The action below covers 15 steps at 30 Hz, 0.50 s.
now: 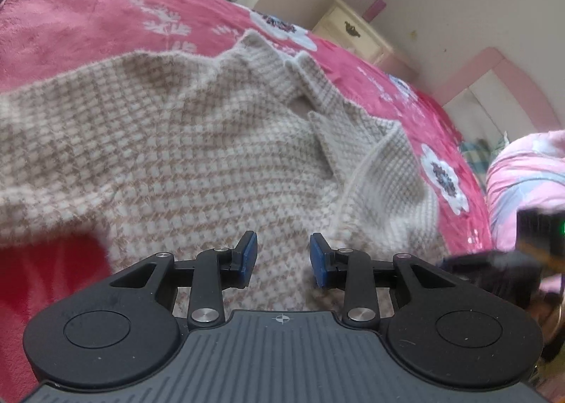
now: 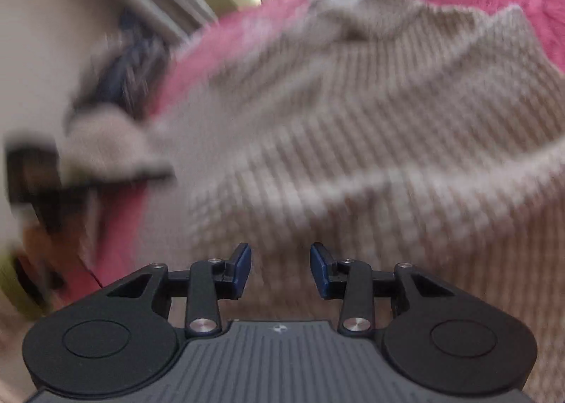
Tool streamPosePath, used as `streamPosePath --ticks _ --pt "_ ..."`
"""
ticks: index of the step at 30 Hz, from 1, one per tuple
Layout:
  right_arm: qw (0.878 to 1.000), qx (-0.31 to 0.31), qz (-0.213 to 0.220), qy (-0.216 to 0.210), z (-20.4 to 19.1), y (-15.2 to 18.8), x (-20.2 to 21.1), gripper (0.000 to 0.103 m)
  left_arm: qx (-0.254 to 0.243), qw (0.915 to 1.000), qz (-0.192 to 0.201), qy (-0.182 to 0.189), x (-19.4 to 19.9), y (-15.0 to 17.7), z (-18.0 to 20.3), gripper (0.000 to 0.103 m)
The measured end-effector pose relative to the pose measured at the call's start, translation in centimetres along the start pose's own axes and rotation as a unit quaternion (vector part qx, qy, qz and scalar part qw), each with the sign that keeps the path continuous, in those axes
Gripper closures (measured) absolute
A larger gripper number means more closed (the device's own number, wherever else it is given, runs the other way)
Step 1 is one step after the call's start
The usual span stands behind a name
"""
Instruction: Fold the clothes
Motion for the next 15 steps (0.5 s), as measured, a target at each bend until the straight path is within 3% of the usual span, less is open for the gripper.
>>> streamPosePath --ticks 3,8,12,15 --pt "1.000 -0.004 0.009 0.015 0.2 2.1 0.3 0.063 -0.018 0.9998 -0.010 0.008 -0.8 0.2 1.1 0.070" --pt "0.995 0.003 0.089 0.040 -0.2 1.1 4.1 0.062 -0.042 0.9990 -0.015 0.007 -2.0 0.4 2.7 0.068" --pt "0.986 0.045 0.116 0.115 -1.0 -1.8 3.7 0.063 -0.025 0.9995 -0.016 -0.014 -2.5 0.4 1.9 0.068" --pt "0.976 0.096 0.104 0.165 -2.0 -3.1 0.4 0.066 -0.005 0.9997 -0.014 -0.020 -2.2 0.5 0.9 0.068"
Point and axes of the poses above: each gripper's, at about its wrist camera, not at the fingertips, and x roughly against the way its jaws point, z to its right, y to its underside, the point moved 8 cm from there along -x, roughly the way its jaws point, and after that the axes turned 12 degrees about -z, right-handed, at the moved point
